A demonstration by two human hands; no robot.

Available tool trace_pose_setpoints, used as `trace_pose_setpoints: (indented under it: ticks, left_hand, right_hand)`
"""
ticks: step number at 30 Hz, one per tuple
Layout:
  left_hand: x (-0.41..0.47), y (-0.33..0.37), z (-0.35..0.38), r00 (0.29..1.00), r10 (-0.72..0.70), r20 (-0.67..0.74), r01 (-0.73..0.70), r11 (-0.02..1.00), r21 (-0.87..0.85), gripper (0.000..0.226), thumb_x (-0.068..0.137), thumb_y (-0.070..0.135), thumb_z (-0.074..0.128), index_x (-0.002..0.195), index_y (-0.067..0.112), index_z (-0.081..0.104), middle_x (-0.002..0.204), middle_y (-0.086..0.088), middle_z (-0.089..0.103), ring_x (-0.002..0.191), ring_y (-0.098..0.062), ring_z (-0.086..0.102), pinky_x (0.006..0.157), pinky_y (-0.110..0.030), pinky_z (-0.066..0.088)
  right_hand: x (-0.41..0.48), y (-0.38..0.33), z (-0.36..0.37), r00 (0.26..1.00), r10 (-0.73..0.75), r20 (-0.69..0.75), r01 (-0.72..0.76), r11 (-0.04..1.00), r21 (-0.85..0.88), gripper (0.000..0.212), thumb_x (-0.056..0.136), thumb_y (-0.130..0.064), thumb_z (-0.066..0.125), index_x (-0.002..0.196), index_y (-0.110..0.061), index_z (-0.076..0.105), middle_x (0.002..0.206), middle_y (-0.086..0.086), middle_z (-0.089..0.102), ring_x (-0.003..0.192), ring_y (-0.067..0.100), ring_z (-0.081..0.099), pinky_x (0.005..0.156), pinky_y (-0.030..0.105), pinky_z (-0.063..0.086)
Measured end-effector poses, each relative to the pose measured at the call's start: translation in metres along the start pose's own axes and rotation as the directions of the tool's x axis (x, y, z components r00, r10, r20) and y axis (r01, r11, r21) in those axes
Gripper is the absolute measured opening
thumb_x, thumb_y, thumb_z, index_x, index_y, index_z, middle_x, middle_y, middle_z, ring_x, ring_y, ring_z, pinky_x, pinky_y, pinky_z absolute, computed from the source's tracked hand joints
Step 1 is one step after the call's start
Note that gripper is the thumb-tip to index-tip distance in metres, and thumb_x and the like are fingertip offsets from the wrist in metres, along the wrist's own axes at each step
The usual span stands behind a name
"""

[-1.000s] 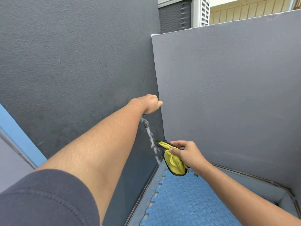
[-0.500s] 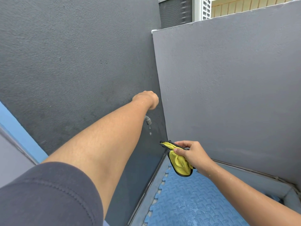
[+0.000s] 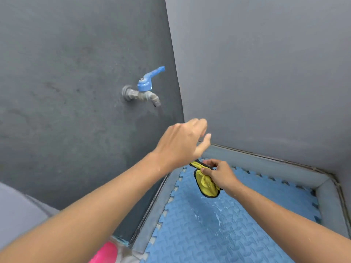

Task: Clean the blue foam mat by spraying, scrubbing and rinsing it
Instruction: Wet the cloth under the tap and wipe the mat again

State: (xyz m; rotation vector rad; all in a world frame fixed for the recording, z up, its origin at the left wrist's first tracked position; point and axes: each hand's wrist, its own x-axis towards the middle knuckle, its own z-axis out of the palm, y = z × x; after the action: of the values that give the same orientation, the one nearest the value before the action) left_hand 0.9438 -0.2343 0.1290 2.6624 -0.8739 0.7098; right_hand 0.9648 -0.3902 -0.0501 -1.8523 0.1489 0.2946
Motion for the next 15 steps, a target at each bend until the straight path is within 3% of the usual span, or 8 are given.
trace_pose_setpoints:
  ticks: [2, 3, 4, 6, 8, 11, 14, 15]
  left_hand:
    - [-0.052, -0.012, 0.040, 0.974, -0.125, 0.190, 0.140, 0.988, -0.066, 0.020, 0.098, 0.032, 0.055, 0.089, 0.015, 0.051, 0.074, 0.010, 0.042, 0.059, -0.027, 0.045, 0.054, -0.033, 0.037]
    - [-0.079, -0.020, 0.060, 0.918, -0.238, 0.318, 0.271, 0.960, -0.063, 0.020, 0.101, 0.033, 0.053, 0.094, 0.015, 0.053, 0.077, 0.008, 0.048, 0.066, -0.028, 0.052, 0.059, -0.034, 0.040]
    - [-0.106, -0.028, 0.080, 0.810, -0.366, 0.459, 0.420, 0.907, -0.018, 0.022, 0.103, 0.035, 0.051, 0.101, 0.013, 0.055, 0.084, 0.003, 0.057, 0.077, -0.030, 0.059, 0.065, -0.036, 0.045]
    - [-0.161, -0.047, 0.117, 0.479, -0.557, 0.679, 0.631, 0.756, 0.175, 0.036, 0.105, 0.039, 0.047, 0.118, 0.007, 0.056, 0.112, -0.013, 0.065, 0.107, -0.037, 0.062, 0.083, -0.039, 0.050]
    - [-0.215, -0.057, 0.145, 0.197, -0.612, 0.766, 0.682, 0.646, 0.341, 0.047, 0.106, 0.044, 0.044, 0.125, 0.004, 0.056, 0.133, -0.021, 0.058, 0.123, -0.039, 0.057, 0.093, -0.037, 0.046]
    - [-0.273, -0.055, 0.173, 0.077, -0.598, 0.798, 0.633, 0.648, 0.424, 0.054, 0.105, 0.050, 0.043, 0.135, 0.007, 0.056, 0.141, -0.018, 0.058, 0.129, -0.033, 0.057, 0.098, -0.034, 0.045]
    - [-0.308, -0.045, 0.191, -0.028, -0.528, 0.849, 0.671, 0.620, 0.407, 0.066, 0.104, 0.050, 0.046, 0.151, 0.007, 0.033, 0.147, -0.020, 0.053, 0.132, -0.037, 0.054, 0.103, -0.040, 0.045]
    - [-0.317, -0.043, 0.195, -0.024, -0.525, 0.851, 0.682, 0.614, 0.398, 0.071, 0.103, 0.046, 0.050, 0.155, 0.007, 0.022, 0.145, -0.022, 0.054, 0.130, -0.039, 0.055, 0.103, -0.041, 0.047]
  right_hand:
    - [0.009, 0.032, 0.007, 0.998, 0.057, -0.025, -0.057, 0.998, -0.033, 0.037, 0.091, -0.019, 0.073, 0.127, -0.018, 0.063, 0.109, 0.002, 0.059, 0.091, 0.019, 0.061, 0.077, 0.028, 0.045]
    - [0.014, 0.047, 0.009, 0.995, 0.093, -0.028, -0.094, 0.994, -0.054, 0.042, 0.092, -0.019, 0.072, 0.132, -0.017, 0.059, 0.109, 0.002, 0.057, 0.095, 0.022, 0.061, 0.081, 0.030, 0.046]
    - [0.019, 0.064, 0.009, 0.992, 0.125, -0.033, -0.128, 0.989, -0.079, 0.048, 0.094, -0.019, 0.071, 0.138, -0.015, 0.055, 0.111, 0.002, 0.056, 0.100, 0.024, 0.061, 0.086, 0.033, 0.047]
    - [0.026, 0.093, 0.006, 0.984, 0.164, -0.072, -0.174, 0.971, -0.166, 0.056, 0.096, -0.020, 0.068, 0.147, -0.013, 0.046, 0.122, 0.006, 0.057, 0.114, 0.028, 0.059, 0.097, 0.037, 0.047]
    - [0.031, 0.121, -0.002, 0.977, 0.161, -0.140, -0.196, 0.939, -0.283, 0.058, 0.097, -0.019, 0.064, 0.150, -0.011, 0.042, 0.136, 0.011, 0.056, 0.126, 0.031, 0.054, 0.105, 0.037, 0.042]
    - [0.044, 0.159, -0.018, 0.962, 0.134, -0.237, -0.227, 0.875, -0.427, 0.054, 0.100, -0.018, 0.056, 0.151, -0.009, 0.040, 0.147, 0.016, 0.046, 0.133, 0.035, 0.048, 0.107, 0.041, 0.040]
    - [0.055, 0.190, -0.015, 0.972, 0.115, -0.203, -0.216, 0.775, -0.594, 0.052, 0.099, -0.020, 0.054, 0.149, -0.011, 0.041, 0.144, 0.017, 0.043, 0.129, 0.039, 0.047, 0.102, 0.045, 0.043]
    - [0.055, 0.198, -0.005, 0.981, 0.093, -0.171, -0.182, 0.743, -0.644, 0.052, 0.098, -0.021, 0.055, 0.148, -0.011, 0.043, 0.141, 0.016, 0.045, 0.126, 0.039, 0.049, 0.098, 0.045, 0.045]
